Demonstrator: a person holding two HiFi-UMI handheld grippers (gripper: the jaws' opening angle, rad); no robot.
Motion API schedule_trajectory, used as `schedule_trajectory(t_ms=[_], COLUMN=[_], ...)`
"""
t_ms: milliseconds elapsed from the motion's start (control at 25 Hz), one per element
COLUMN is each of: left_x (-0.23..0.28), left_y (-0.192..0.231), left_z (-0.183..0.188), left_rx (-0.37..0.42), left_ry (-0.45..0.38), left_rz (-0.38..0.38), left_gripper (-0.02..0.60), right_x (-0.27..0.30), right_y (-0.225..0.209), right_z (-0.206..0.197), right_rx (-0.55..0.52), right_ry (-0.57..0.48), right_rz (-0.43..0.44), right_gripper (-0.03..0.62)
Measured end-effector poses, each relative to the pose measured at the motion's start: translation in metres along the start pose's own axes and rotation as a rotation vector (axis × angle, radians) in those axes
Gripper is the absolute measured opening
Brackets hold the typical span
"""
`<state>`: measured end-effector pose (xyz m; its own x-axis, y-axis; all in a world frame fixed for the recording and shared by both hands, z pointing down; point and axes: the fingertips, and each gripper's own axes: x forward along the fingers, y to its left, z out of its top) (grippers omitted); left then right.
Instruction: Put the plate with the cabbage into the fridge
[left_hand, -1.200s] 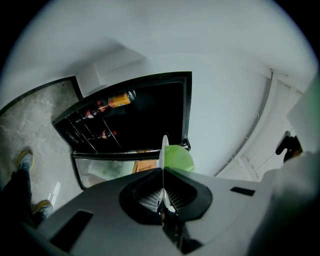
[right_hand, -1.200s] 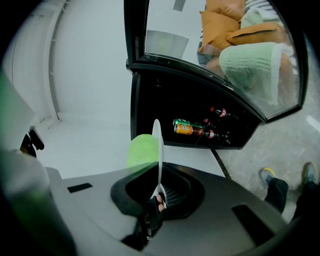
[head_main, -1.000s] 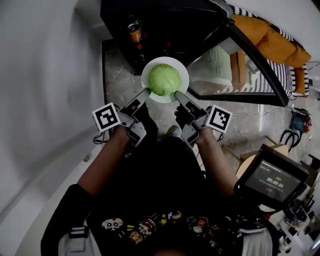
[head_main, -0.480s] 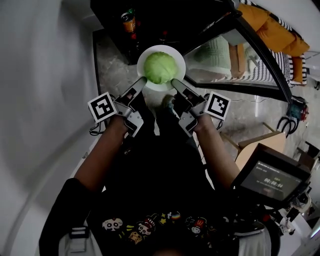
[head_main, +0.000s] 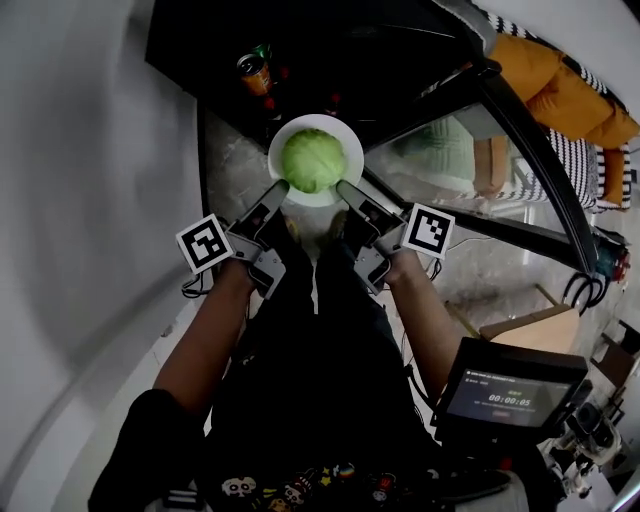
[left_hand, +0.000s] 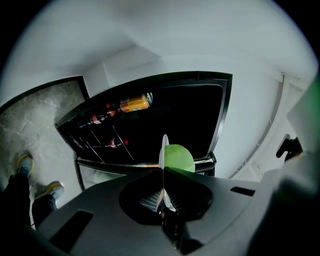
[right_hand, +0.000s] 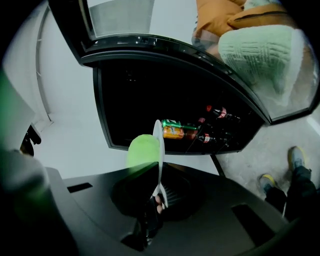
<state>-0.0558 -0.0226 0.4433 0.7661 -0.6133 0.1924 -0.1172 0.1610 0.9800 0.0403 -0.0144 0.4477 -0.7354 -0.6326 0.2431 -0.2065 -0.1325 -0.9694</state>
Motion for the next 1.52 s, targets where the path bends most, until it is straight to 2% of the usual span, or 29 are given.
schedule_trajectory(t_ms=[120, 240, 600, 880, 1080, 1520], left_x=[0.004, 0.006, 0.008, 0.005, 0.006, 0.006], left_y=[-0.006, -0.013, -0.028, -0.036, -0.028, -0.030], left_z=[0.001, -0.001, 0.000, 0.001, 0.001, 0.000], left_rx=[0.028, 0.032, 0.069, 0.084, 0.097, 0.073], left_ry=[0.059, 0.089, 0.084, 0.071, 0.059, 0.034], left_rz=[-0.010, 0.014, 0.033, 0.009, 0.018, 0.023], left_gripper=[0.011, 0.011, 0.011, 0.011, 0.011, 0.011], right_x=[-0.008, -0.015, -0.015, -0.015, -0.012, -0.013], right_y=[0.004, 0.008, 0.020, 0.028, 0.025, 0.020], right_z=[0.001, 0.004, 0.007, 0.008, 0.007, 0.007], right_rx=[-0.002, 0.013, 0.021, -0.016, -0.007, 0.013], right_ry=[-0.052, -0.075, -0.112, -0.120, -0.113, -0.107], right_rz=[-0.024, -0.046, -0.014, 0.000, 0.020, 0.003], right_gripper=[0.021, 0.021, 0.021, 0.023, 0.021, 0.023])
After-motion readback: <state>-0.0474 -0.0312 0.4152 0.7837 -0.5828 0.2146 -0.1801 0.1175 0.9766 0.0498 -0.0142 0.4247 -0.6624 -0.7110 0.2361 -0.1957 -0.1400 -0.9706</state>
